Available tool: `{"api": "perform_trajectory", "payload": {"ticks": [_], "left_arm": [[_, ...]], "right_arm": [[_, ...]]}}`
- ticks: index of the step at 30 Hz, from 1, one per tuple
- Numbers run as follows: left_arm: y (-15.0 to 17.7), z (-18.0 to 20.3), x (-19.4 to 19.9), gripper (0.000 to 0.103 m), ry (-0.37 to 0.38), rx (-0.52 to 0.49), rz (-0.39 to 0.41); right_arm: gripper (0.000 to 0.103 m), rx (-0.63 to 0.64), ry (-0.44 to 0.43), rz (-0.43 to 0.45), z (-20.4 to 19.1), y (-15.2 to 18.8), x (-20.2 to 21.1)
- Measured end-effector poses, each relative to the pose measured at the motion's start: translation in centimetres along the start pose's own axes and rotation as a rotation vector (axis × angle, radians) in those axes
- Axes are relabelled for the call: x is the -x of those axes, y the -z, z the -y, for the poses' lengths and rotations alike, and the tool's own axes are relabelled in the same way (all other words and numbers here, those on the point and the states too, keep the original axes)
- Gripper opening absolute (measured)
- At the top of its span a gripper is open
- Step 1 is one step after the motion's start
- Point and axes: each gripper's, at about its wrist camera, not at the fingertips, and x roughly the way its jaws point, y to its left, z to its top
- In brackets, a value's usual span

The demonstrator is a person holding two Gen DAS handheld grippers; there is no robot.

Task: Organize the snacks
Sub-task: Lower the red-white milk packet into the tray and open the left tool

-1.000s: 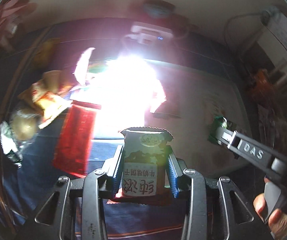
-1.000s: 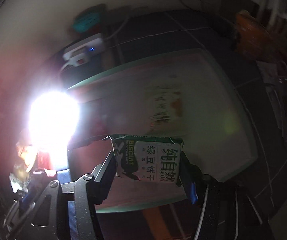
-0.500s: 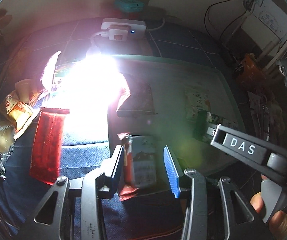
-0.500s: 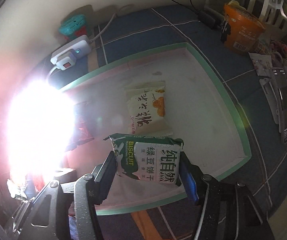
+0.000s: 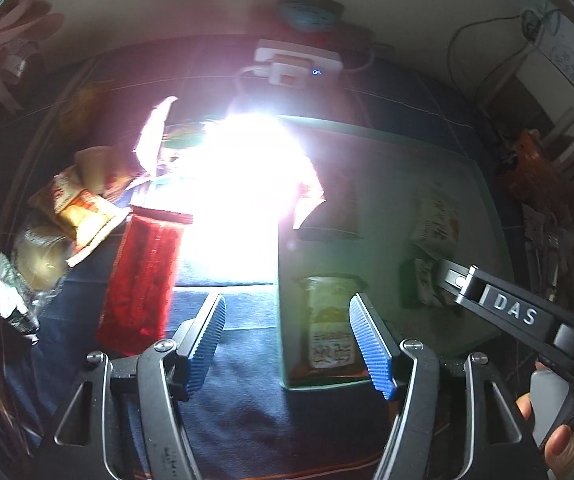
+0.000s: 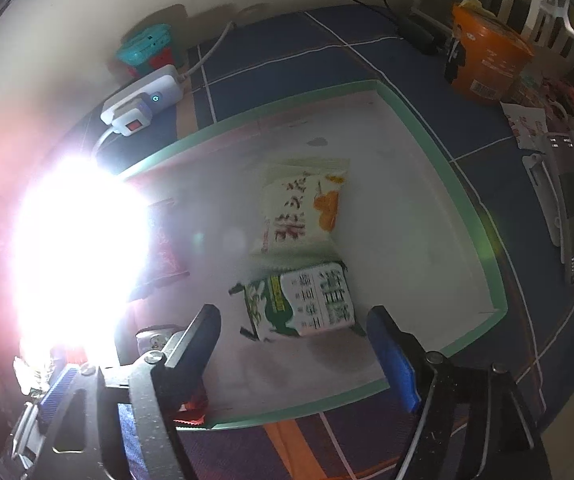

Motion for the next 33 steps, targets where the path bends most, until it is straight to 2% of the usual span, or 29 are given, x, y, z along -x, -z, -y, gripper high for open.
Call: {"api": "perform_trajectory", "payload": {"ticks": [2, 6, 8, 9, 10, 11, 13, 19, 33], "left_arm": [[0.1, -0.5, 0.0, 0.073, -0.02, 0.016, 0.0], [0.2, -2.1, 0.3, 0.077, -0.073, 0.055, 0.004], [-0.1, -3.0, 0.3, 0.088, -0.093, 0.071, 0.008], [-0.2, -3.4, 0.4, 0.09, -0.106, 0.078, 0.012], [-0.2, -3.7, 0.4, 0.092, -0.119, 0.082, 0.018], [-0.2, -4.1, 0.6, 0.094, -0.131, 0.085, 0.024], [-0.1, -4.8, 0.9, 0.096, -0.158, 0.092, 0.031], [0.0, -6.3, 1.7, 0.099, -0.259, 0.084, 0.058], [-0.1, -10.7, 2.6, 0.099, -0.274, 0.168, 0.057]], "right_arm": [[0.08, 0.005, -0.003, -0.002, -0.1, 0.1, 0.0], [0.087, 0.019, -0.004, 0.001, -0.5, 0.2, 0.0], [0.089, 0.032, -0.005, 0.012, -0.9, 0.3, 0.2], [0.089, 0.04, -0.005, 0.015, -1.2, 0.3, 0.3], [0.092, 0.048, -0.009, 0.016, -1.4, 0.4, 0.3], [0.1, 0.053, -0.012, 0.016, -1.6, 0.5, 0.3], [0.103, 0.067, -0.019, 0.026, -2.1, 0.6, 0.4], [0.103, 0.106, -0.044, 0.034, -3.7, 1.2, 0.8], [0.103, 0.188, -0.127, 0.033, -7.7, 3.5, 1.8]]}}
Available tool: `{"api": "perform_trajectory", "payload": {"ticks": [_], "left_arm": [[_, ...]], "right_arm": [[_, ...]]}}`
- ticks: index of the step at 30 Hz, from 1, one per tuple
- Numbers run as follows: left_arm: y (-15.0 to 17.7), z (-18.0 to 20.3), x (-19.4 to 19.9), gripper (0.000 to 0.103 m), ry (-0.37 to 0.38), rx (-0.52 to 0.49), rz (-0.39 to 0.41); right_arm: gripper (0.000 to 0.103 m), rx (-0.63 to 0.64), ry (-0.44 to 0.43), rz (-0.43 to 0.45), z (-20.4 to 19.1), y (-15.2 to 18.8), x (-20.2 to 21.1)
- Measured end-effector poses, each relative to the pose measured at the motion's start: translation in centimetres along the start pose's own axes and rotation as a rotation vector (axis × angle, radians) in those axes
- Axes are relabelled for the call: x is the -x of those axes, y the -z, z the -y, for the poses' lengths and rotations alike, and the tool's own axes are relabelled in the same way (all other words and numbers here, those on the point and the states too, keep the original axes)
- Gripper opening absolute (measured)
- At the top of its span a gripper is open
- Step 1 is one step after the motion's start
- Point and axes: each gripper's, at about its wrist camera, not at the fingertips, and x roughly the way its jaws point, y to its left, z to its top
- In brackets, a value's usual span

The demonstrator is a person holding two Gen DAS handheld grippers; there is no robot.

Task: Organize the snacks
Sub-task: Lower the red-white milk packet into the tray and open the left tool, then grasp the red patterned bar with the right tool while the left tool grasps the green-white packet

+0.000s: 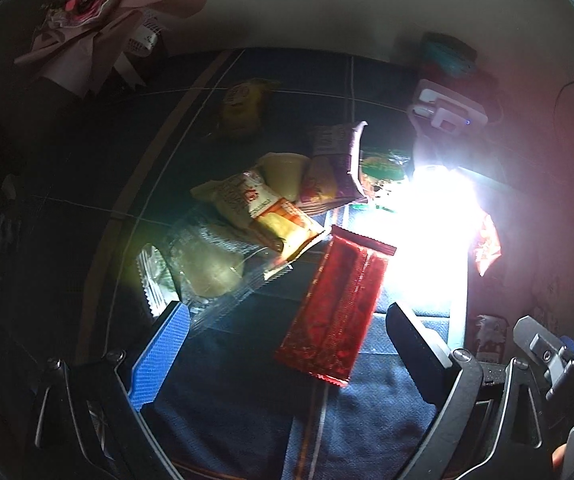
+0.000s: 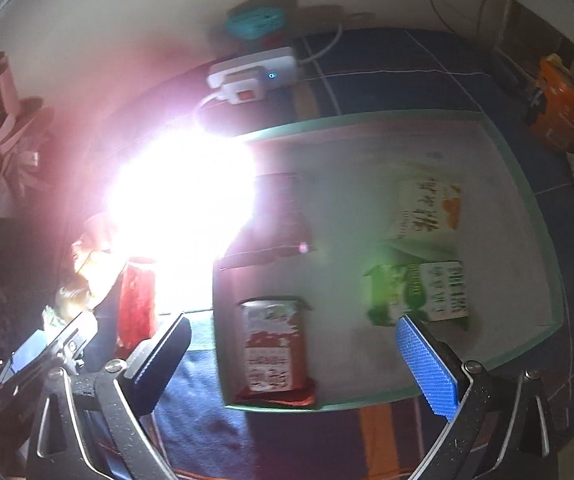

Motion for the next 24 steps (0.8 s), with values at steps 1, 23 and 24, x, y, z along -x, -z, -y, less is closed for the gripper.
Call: {"api": "perform_trajectory", "payload": {"ticks": [1, 23, 24], "left_arm": [[0.0, -0.3, -0.1, 0.099, 0.0, 0.008, -0.003], [-0.7, -9.1, -1.6, 0.099, -0.023, 0.183, -0.035], [-0.7, -9.7, -1.7, 0.099, -0.02, 0.195, -0.04]], "right_arm": [[0.103, 0.006, -0.001, 0.001, -0.4, 0.1, 0.0], [0.103, 0.2, -0.008, -0.011, -11.9, 2.0, -1.3], [0.103, 0.208, -0.01, -0.012, -12.4, 2.0, -1.4]]}}
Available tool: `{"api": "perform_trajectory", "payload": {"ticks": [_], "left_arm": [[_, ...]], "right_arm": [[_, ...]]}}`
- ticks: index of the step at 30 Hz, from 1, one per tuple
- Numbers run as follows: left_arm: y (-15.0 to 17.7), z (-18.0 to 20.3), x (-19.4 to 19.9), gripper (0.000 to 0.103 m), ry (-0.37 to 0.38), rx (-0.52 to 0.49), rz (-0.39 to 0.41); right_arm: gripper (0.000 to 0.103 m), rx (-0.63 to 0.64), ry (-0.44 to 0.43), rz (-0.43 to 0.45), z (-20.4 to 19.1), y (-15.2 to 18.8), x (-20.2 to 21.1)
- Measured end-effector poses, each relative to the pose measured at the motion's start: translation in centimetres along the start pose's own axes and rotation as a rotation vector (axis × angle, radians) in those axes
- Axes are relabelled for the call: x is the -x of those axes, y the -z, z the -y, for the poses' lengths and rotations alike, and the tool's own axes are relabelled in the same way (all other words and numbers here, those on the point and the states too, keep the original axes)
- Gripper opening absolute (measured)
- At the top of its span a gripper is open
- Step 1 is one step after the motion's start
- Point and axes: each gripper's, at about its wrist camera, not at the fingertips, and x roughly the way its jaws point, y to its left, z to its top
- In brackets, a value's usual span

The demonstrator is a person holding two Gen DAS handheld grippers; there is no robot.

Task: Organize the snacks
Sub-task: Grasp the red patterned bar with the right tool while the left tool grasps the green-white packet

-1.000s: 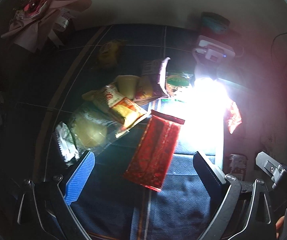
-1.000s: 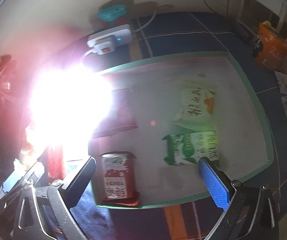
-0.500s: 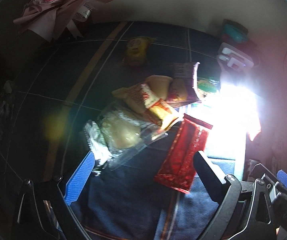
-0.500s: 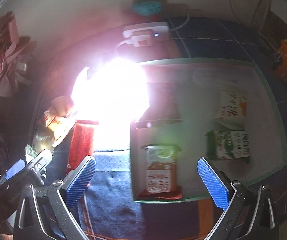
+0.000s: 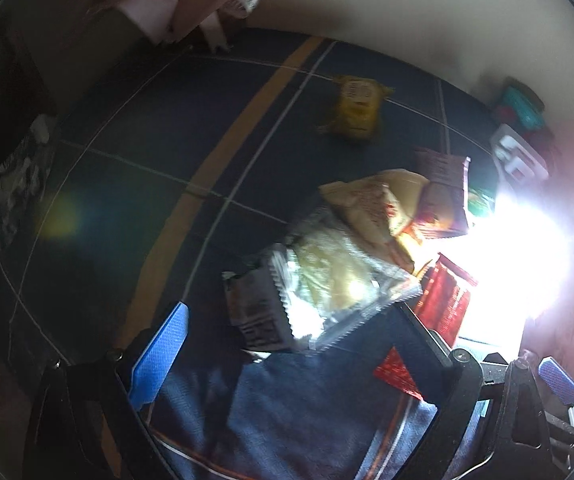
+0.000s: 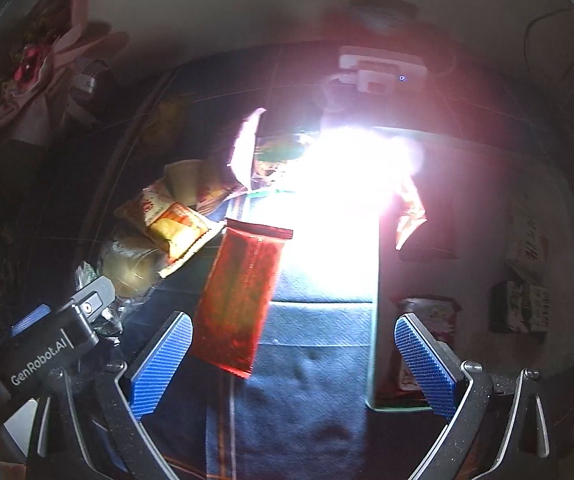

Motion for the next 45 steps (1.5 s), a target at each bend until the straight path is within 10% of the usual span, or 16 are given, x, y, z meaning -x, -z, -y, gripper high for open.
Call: {"api": "perform_trajectory", "payload": {"ticks": [18, 29, 37, 45], "left_arm": [[-2.0, -3.5, -4.4, 0.099, 0.094, 0.119, -0.078], [-1.3, -8.4, -4.9, 0.099, 0.15, 0.233, -0.102], [0.2, -11.8, -3.6, 0.098, 0.132, 0.301, -0.075], [0.7, -11.6, -6.5, 0.065, 0.267, 0.325, -0.151]], "right_arm": [[0.093, 0.035, 0.001, -0.108, -3.1, -0.9, -7.1], [0.056, 0.069, 0.019, -0.113, -4.0, -1.3, -9.3], [0.051, 0.055, 0.023, -0.121, -2.2, -1.0, -8.8], [0.049, 0.04, -0.014, -0.14, -1.5, -1.1, -9.1]]}}
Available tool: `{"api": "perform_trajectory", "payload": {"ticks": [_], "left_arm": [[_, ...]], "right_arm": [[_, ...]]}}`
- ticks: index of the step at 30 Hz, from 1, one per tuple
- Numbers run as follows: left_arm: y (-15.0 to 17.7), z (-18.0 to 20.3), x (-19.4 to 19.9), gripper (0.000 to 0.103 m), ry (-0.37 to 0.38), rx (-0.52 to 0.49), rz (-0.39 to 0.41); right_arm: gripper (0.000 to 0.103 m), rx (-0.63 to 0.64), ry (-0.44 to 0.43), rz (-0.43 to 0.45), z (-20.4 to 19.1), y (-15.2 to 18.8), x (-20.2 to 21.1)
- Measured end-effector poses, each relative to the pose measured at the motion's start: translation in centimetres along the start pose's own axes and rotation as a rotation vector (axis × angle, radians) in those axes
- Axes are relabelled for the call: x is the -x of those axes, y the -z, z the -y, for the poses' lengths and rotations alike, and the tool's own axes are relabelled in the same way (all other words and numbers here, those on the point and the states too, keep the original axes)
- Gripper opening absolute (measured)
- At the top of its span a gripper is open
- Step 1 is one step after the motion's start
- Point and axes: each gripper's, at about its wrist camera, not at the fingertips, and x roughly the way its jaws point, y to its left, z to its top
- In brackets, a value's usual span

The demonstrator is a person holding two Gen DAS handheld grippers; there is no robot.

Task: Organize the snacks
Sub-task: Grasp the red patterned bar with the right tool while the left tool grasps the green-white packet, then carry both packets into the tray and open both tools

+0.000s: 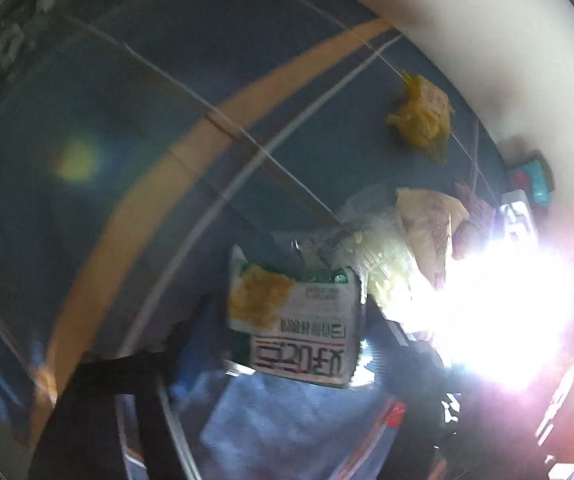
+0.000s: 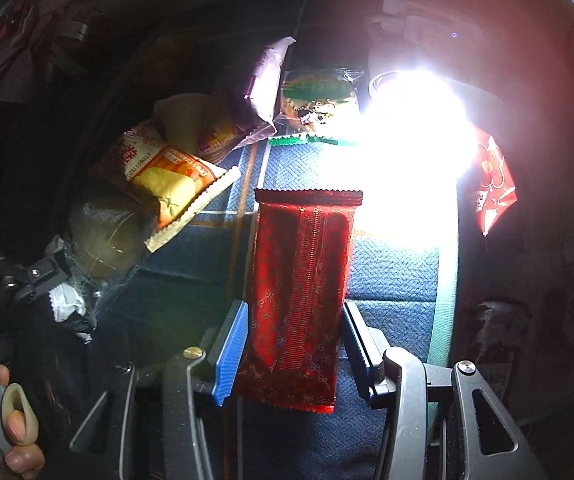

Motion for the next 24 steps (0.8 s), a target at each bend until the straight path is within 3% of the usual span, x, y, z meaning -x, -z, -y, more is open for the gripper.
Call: {"api": "perform_trajectory", "payload": {"ticks": [3, 5, 8, 12, 13, 15, 16, 17, 21, 24], "left_arm": [[0.0, -0.7, 0.6, 0.06, 0.012, 0.008, 0.017], [0.4, -1.0, 1.3, 0.056, 0.014, 0.01, 0.028], [0.7, -0.9, 2.4, 0.056, 0.014, 0.008, 0.05], [1.6, -0.8, 3.8, 0.056, 0.005, 0.007, 0.092], [2.1, -0.8, 4.0, 0.056, 0.001, 0.008, 0.101], [3.1, 0.0, 4.2, 0.056, -0.025, 0.008, 0.121], [3.3, 0.3, 4.4, 0.056, -0.044, 0.007, 0.131], [3.5, 0.3, 4.6, 0.056, -0.063, 0.004, 0.143], [4.0, 0.4, 5.1, 0.056, -0.083, 0.004, 0.153], [3.8, 0.3, 6.4, 0.056, -0.105, 0.001, 0.154]], "right_arm": [[0.044, -0.001, -0.012, 0.004, 0.7, 0.4, 0.3], [0.026, 0.0, -0.023, 0.013, 1.1, 0.4, 0.8], [0.02, 0.006, -0.056, 0.027, 1.1, 0.2, 1.7], [0.021, 0.0, -0.067, 0.041, 1.2, 0.2, 2.3], [0.022, -0.011, -0.083, 0.035, 1.3, 0.1, 2.1], [0.043, -0.037, -0.105, 0.022, 1.7, 0.0, 1.5], [0.071, -0.041, -0.09, 0.015, 1.6, 0.0, 1.3], [0.08, -0.044, -0.07, 0.02, 1.5, -0.1, 0.8], [0.08, -0.01, -0.053, 0.025, 0.1, -0.4, 0.0], [0.08, 0.045, 0.019, 0.02, -1.5, -0.3, -1.1]]}}
